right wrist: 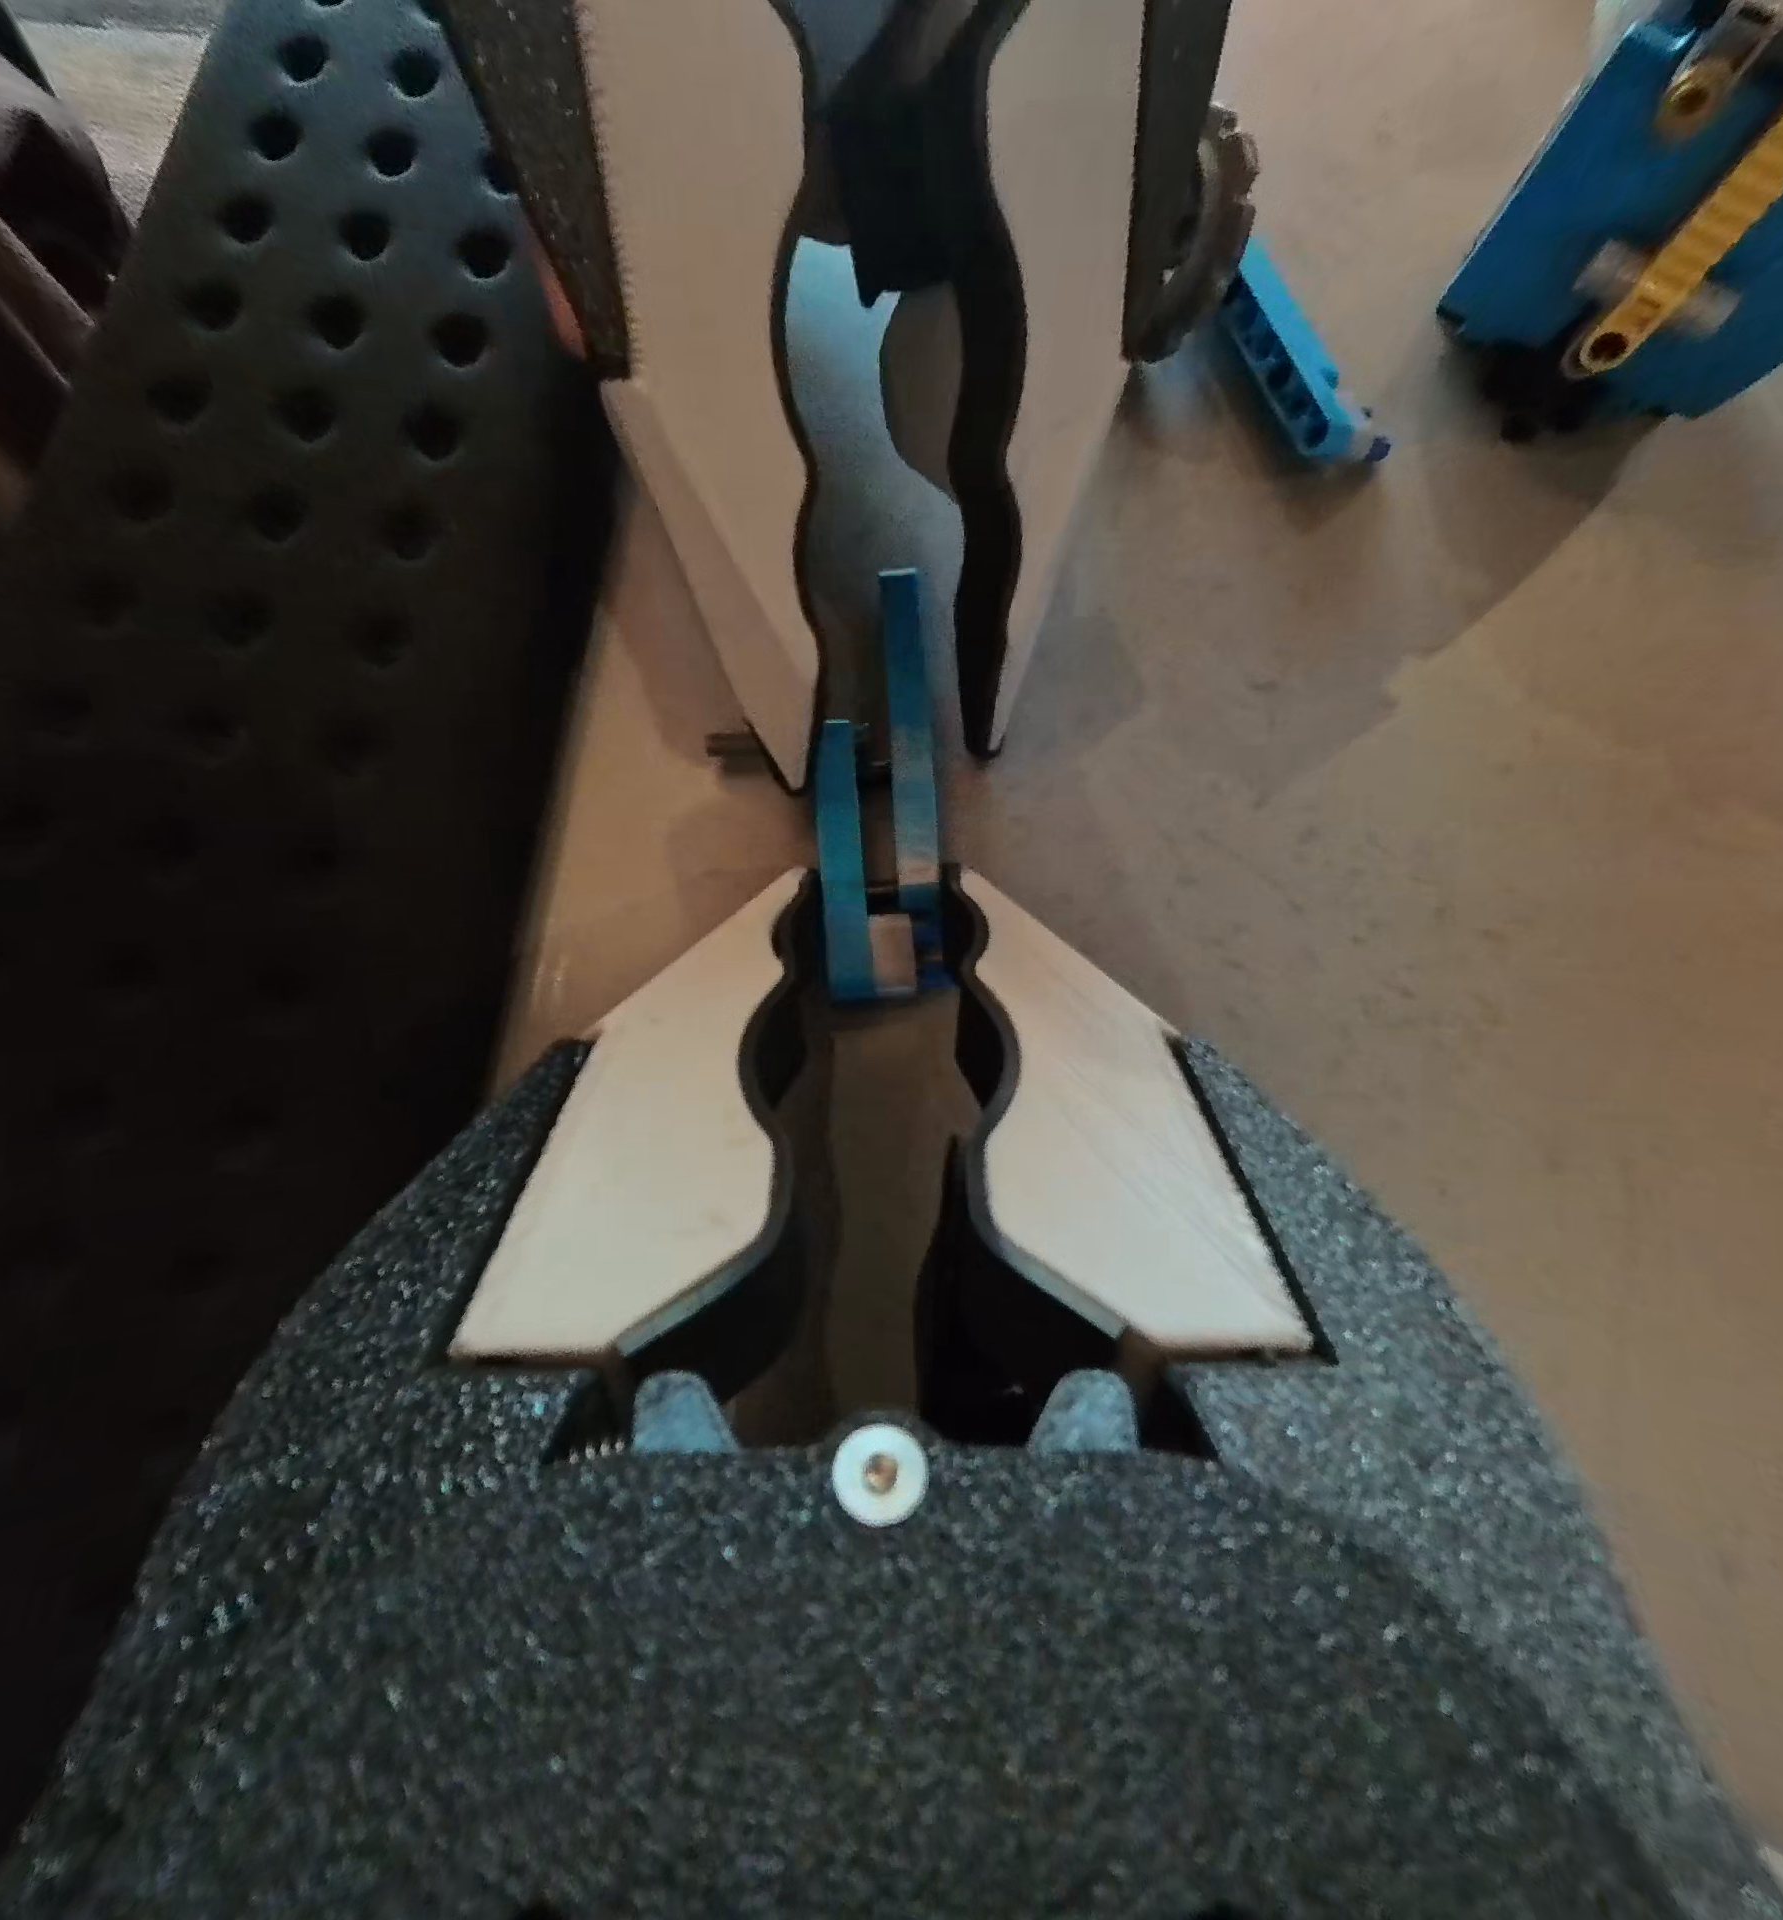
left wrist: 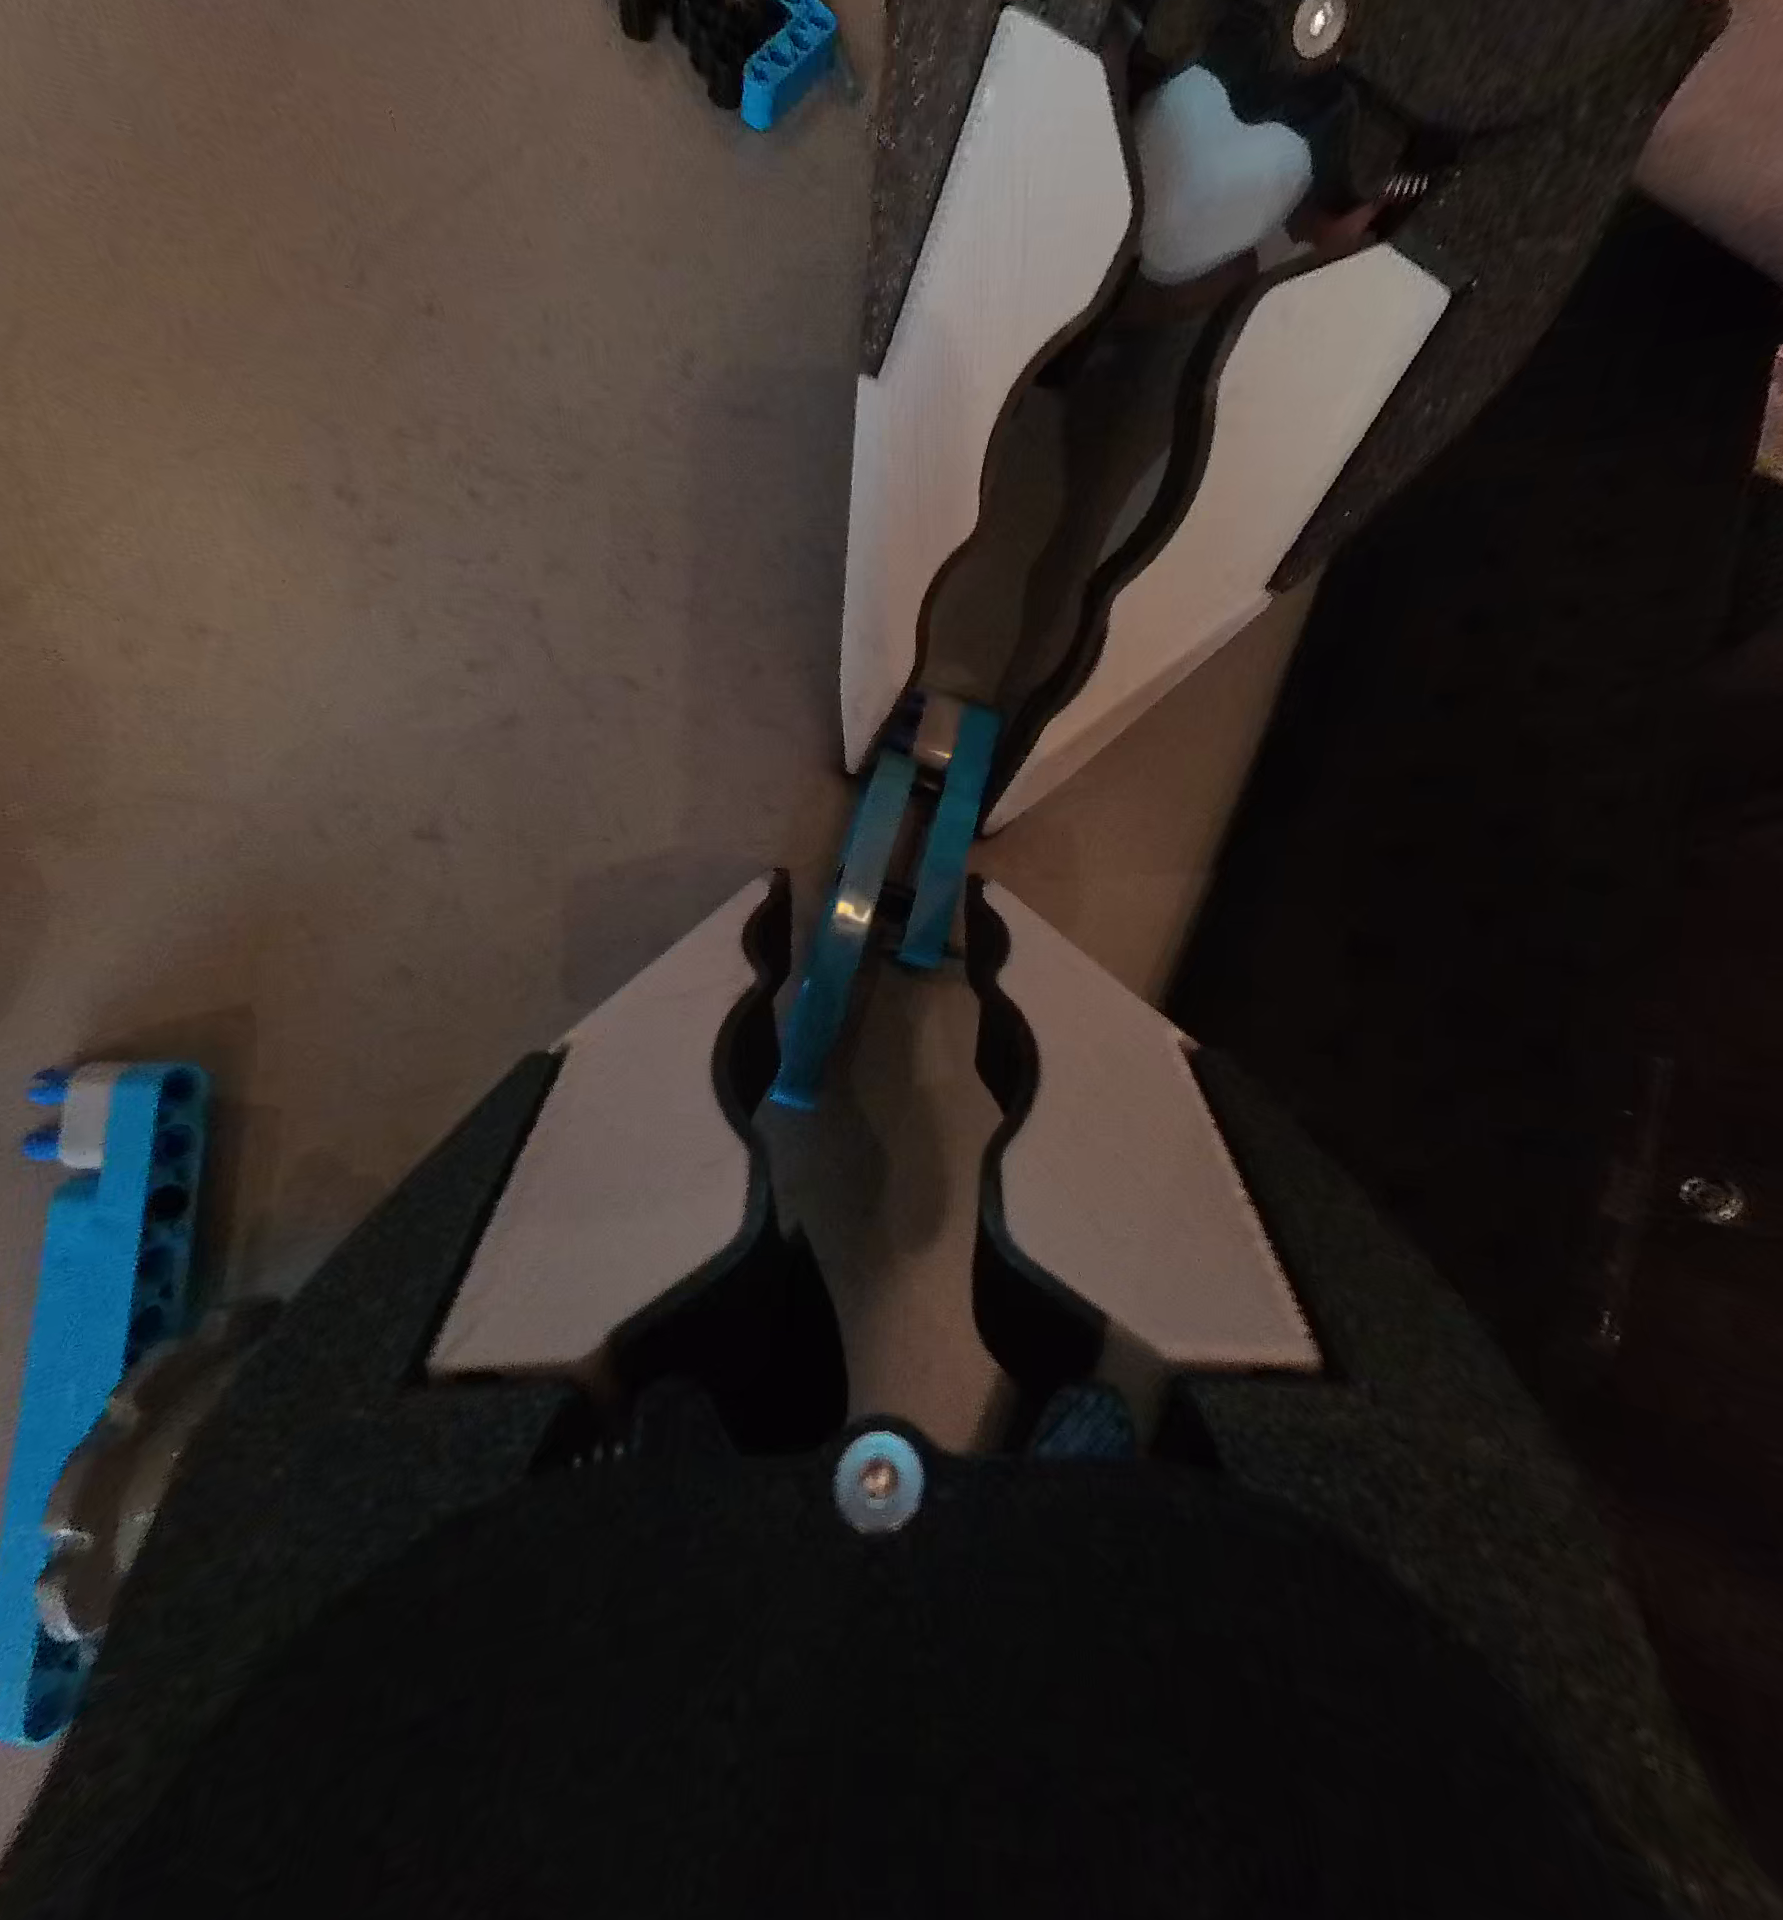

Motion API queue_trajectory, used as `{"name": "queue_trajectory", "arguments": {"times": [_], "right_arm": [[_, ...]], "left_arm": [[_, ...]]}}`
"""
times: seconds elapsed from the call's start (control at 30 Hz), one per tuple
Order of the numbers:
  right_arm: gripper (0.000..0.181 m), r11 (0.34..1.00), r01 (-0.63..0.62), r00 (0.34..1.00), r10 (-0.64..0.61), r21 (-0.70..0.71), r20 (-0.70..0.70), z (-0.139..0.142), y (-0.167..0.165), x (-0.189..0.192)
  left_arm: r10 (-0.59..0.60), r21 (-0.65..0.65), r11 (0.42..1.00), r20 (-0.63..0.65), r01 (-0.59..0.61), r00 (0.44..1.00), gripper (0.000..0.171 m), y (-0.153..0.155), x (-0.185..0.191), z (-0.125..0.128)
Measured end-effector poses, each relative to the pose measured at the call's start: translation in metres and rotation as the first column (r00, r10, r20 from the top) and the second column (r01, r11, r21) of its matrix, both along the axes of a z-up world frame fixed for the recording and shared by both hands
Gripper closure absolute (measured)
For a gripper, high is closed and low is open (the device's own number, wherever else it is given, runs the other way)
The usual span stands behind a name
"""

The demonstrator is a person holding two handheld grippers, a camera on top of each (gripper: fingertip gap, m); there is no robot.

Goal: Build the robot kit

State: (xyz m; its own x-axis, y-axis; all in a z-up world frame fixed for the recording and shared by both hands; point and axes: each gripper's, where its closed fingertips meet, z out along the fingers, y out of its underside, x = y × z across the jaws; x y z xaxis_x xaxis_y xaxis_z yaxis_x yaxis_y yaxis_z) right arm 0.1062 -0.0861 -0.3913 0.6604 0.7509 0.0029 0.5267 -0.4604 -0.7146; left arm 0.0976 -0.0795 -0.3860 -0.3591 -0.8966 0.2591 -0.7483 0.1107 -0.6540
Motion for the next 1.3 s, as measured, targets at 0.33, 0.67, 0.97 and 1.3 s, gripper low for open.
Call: {"name": "queue_trajectory", "arguments": {"times": [0.33, 0.67, 0.97, 1.3], "right_arm": [[0.157, 0.999, -0.021, 0.999, 0.020, -0.031, -0.036, -0.0002, -0.0001, 0.0000], [0.157, 0.998, -0.027, 0.997, 0.023, -0.061, -0.076, 0.0001, -0.0005, 0.0003], [0.158, 0.995, -0.039, 0.995, 0.031, -0.095, -0.090, -0.0001, -0.0011, 0.0003], [0.158, 0.993, -0.094, 0.994, 0.089, -0.078, -0.069, -0.0004, -0.0013, -0.0002]], "left_arm": [[-0.008, 0.026, 1.000, 0.027, 0.007, 1.000, 0.138, 0.0024, 0.0047, -0.0011], [-0.022, 0.063, 0.998, 0.051, 0.019, 0.998, 0.139, 0.0023, 0.0038, -0.0016], [-0.047, 0.005, 0.999, 0.040, 0.047, 0.998, 0.148, -0.0031, 0.0015, -0.0017], [-0.059, -0.005, 0.998, 0.040, 0.059, 0.997, 0.153, -0.0051, 0.0005, -0.0017]]}}
